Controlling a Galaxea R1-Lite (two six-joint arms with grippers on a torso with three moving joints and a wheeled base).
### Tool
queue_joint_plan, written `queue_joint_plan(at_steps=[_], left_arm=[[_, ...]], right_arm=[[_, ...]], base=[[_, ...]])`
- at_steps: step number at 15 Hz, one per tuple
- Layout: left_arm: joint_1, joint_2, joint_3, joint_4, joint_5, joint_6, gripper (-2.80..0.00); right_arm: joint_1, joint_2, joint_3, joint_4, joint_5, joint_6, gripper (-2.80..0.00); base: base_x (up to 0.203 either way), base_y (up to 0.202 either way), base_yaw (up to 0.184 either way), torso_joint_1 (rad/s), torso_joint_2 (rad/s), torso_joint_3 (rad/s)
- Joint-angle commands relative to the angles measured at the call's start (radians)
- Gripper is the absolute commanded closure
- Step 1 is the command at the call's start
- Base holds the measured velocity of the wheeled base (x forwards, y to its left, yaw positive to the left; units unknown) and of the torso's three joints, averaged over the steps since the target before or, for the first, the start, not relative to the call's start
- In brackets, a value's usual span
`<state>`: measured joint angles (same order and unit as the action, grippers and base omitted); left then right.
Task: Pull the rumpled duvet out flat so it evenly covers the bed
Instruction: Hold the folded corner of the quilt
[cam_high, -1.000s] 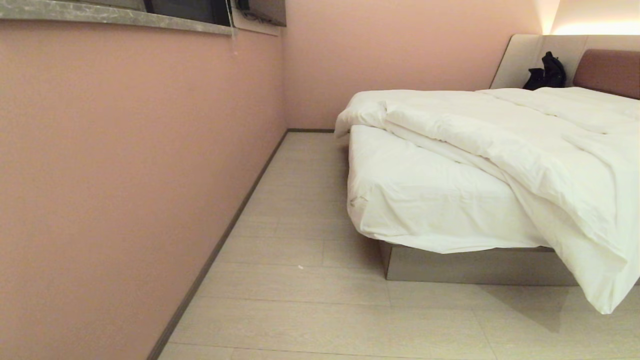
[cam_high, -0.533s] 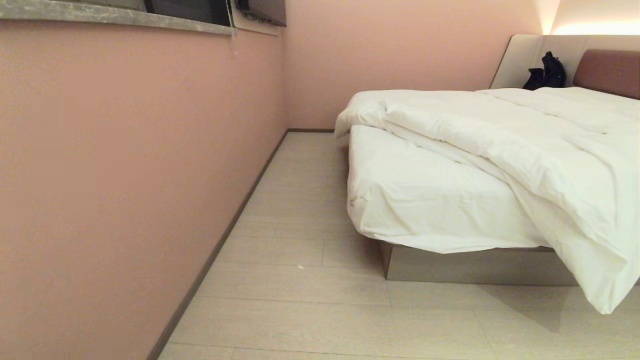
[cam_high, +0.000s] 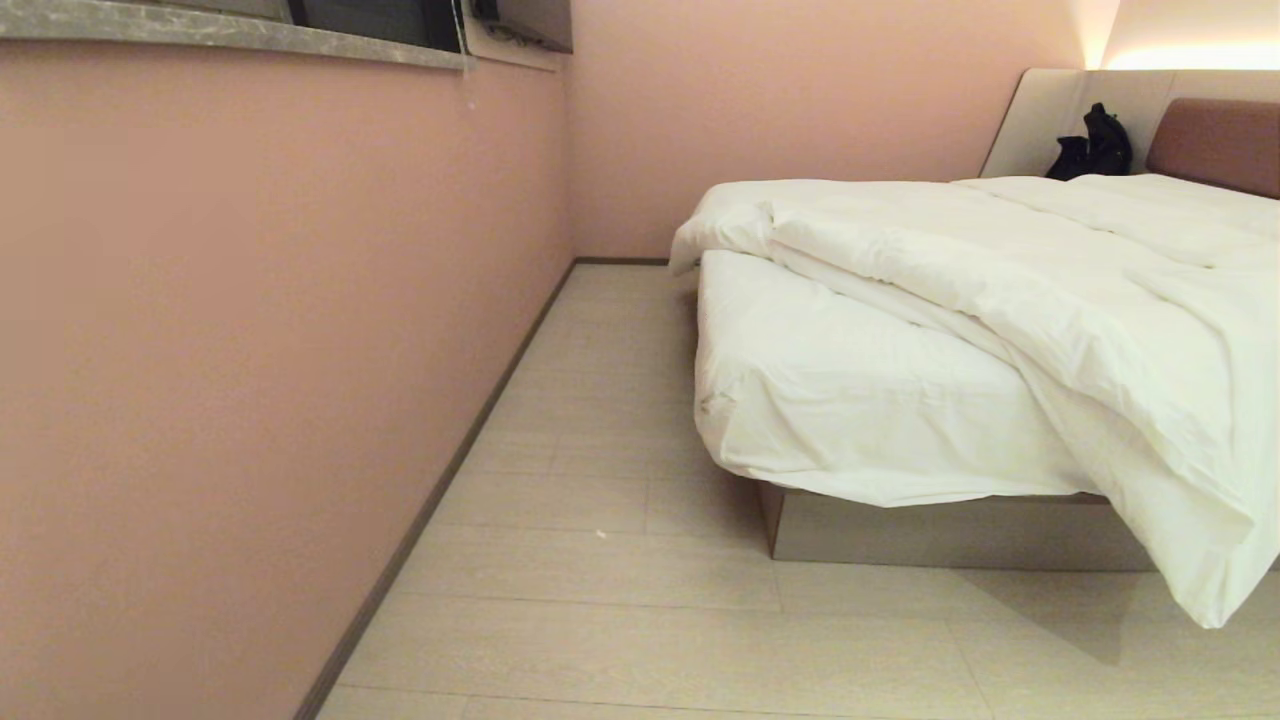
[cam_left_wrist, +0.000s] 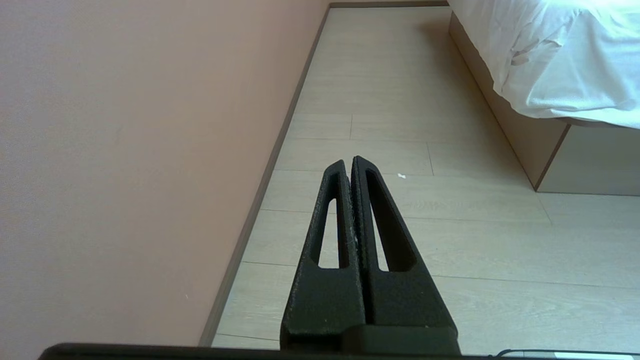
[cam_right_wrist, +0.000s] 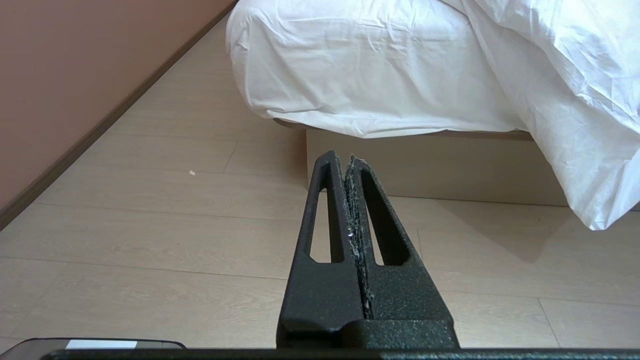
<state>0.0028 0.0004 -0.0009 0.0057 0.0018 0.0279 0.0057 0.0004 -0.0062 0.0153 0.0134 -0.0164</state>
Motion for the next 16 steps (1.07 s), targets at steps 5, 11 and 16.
queue_joint_plan(at_steps=[5,11,16], left_arm=[[0.0,0.0,0.001,0.0,0.004,0.0,0.0],[0.0,0.0,0.001,-0.003,0.004,-0.006,0.0],[0.0,0.0,0.001,-0.003,0.004,-0.006,0.0]], right_arm=[[0.0,0.001,0.0,0.0,0.0,0.0,0.0],[0.0,0.001,0.0,0.0,0.0,0.0,0.0],[0.0,0.001,0.0,0.0,0.0,0.0,0.0]], base=[[0.0,0.0,0.0,0.0,0.0,0.0],[0.0,0.0,0.0,0.0,0.0,0.0],[0.0,0.0,0.0,0.0,0.0,0.0]])
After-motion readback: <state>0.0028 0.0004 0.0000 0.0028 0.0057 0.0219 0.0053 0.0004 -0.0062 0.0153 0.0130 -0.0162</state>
